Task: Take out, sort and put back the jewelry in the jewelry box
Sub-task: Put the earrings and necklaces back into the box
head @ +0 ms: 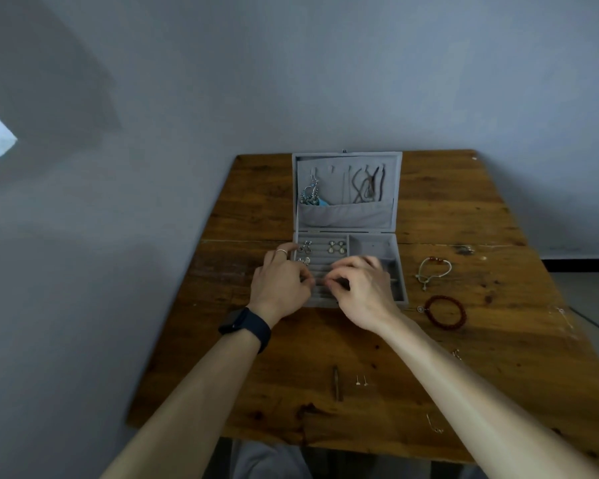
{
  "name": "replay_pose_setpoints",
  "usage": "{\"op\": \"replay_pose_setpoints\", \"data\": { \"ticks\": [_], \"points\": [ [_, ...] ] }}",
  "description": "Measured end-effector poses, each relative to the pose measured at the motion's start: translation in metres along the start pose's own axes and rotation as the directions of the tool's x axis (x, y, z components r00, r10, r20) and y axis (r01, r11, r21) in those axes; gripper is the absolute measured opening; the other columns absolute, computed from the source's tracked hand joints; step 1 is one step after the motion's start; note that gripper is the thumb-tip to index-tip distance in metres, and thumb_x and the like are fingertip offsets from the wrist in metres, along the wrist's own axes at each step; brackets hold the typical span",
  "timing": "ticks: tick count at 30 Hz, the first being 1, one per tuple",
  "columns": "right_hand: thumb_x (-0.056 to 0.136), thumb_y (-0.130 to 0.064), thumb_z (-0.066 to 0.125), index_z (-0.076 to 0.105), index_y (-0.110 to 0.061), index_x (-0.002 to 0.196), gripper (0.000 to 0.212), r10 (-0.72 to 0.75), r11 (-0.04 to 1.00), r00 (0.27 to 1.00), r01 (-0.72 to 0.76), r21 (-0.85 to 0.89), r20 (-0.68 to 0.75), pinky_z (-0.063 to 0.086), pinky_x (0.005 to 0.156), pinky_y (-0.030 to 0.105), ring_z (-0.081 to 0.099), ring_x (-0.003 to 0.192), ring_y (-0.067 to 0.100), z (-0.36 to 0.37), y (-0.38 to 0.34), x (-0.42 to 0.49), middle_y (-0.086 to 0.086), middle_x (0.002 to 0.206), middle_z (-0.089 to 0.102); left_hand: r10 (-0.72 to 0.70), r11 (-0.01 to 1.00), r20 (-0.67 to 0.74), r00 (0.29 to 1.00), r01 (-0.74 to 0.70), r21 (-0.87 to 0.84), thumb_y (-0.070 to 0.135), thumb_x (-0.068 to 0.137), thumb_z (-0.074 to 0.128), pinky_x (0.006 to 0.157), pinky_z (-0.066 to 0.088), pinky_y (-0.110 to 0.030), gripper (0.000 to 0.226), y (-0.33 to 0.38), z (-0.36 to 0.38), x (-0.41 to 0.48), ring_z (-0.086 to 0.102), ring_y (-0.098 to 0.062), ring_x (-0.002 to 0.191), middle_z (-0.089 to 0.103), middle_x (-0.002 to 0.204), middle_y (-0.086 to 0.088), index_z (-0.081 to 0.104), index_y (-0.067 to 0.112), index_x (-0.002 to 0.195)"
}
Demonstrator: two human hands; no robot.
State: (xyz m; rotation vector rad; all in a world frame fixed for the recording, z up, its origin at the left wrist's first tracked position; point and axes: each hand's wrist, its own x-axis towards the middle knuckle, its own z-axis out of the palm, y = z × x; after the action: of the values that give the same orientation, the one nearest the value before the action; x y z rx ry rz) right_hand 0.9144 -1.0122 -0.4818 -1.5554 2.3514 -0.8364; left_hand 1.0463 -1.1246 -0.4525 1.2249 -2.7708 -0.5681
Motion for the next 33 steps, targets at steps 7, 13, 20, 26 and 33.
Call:
{"op": "replay_pose_setpoints", "data": {
  "ticks": [7,13,20,26,33],
  "points": [
    [0.097,-0.042,0.057,0.073,-0.034,0.110,0.022,0.031,0.998,0.994,-0.025,-0.057,0.105,0.030,0.101,0.046,0.029,0.132,0.020,0.001,-0.004,0.010,-0.012,0.136,0.054,-0.012,0.999,0.013,1.000,0.013,-0.042,0.036,0.093,0.066,0.108,0.035,-0.049,0.011,0.000,0.002,0.000,0.028,-0.023,0.142,0.024,0.159,0.005,0.071,0.029,0.100],
    [0.094,-0.045,0.061,0.075,-0.036,0.105,0.020,0.066,0.995,0.995,-0.059,-0.080,0.081,0.034,0.101,0.047,0.032,0.130,0.021,0.002,-0.011,0.014,-0.011,0.134,0.056,-0.021,0.988,-0.060,0.998,0.012,-0.153,0.029,0.091,0.070,0.106,0.044,-0.044,0.015,-0.002,0.011,-0.004,0.031,-0.024,0.142,0.017,0.159,0.003,0.061,0.025,0.103],
    [0.091,-0.047,0.065,0.073,-0.036,0.101,0.017,0.095,0.993,0.995,-0.092,-0.076,0.040,0.036,0.102,0.047,0.034,0.129,0.024,0.004,-0.013,0.016,-0.008,0.131,0.057,-0.168,0.901,-0.041,0.985,0.136,-0.413,0.030,0.087,0.076,0.104,0.037,-0.031,0.031,-0.007,0.019,-0.004,0.035,-0.025,0.140,0.009,0.158,0.000,0.056,0.025,0.111],
    [0.089,-0.048,0.067,0.070,-0.037,0.103,0.018,0.133,0.990,0.991,-0.131,-0.055,0.029,0.036,0.101,0.044,0.033,0.131,0.023,0.006,-0.015,0.016,-0.006,0.132,0.057,-0.237,0.853,0.035,0.971,0.225,-0.472,0.032,0.083,0.080,0.112,0.032,-0.036,0.035,-0.011,0.019,0.004,0.028,-0.025,0.142,0.011,0.156,0.000,0.058,0.026,0.109],
    [0.087,-0.046,0.070,0.070,-0.039,0.099,0.014,0.183,0.983,0.982,-0.184,0.013,0.039,0.033,0.098,0.041,0.032,0.132,0.023,0.005,-0.015,0.015,-0.005,0.131,0.056,-0.265,0.840,0.071,0.961,0.267,-0.472,0.032,0.078,0.082,0.111,0.033,-0.037,0.038,-0.011,0.018,0.008,0.030,-0.027,0.140,0.010,0.155,0.001,0.058,0.027,0.108]
  ]
}}
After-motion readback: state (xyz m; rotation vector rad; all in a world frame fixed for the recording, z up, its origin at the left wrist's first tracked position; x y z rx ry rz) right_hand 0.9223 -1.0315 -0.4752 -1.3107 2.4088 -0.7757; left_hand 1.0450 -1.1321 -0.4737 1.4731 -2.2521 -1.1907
